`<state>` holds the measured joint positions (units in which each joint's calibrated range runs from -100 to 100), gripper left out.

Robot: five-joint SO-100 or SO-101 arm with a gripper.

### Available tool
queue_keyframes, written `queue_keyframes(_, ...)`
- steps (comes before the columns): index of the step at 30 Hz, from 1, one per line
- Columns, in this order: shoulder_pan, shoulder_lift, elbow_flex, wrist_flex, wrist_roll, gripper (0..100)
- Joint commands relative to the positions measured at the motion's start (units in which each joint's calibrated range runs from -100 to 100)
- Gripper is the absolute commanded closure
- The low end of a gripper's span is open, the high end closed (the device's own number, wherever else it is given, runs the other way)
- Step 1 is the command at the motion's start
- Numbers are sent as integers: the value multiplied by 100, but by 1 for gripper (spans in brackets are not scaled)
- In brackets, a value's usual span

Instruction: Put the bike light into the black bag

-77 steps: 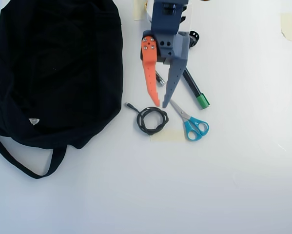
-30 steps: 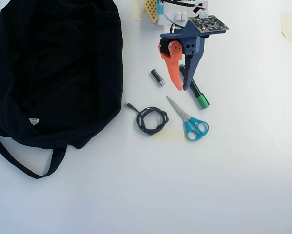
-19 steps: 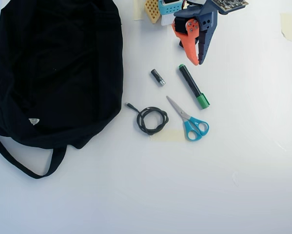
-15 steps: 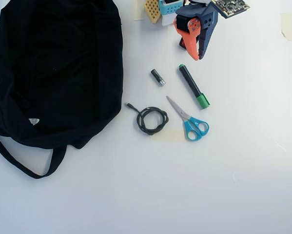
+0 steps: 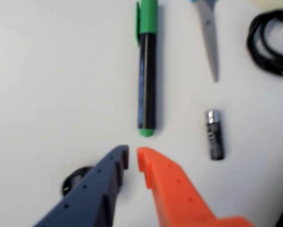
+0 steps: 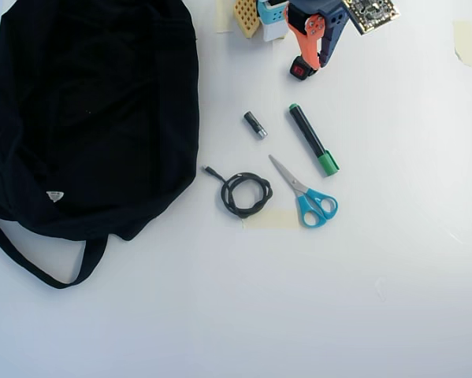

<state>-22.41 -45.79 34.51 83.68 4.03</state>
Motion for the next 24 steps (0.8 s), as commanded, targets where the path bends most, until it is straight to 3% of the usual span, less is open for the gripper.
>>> queue_keyframes(1, -235, -102, -172, 167, -356, 98)
queue_keyframes(18, -923, -94, 286, 520, -1079, 98)
queue_keyframes(24, -1499, -102, 367, 650, -1766, 98)
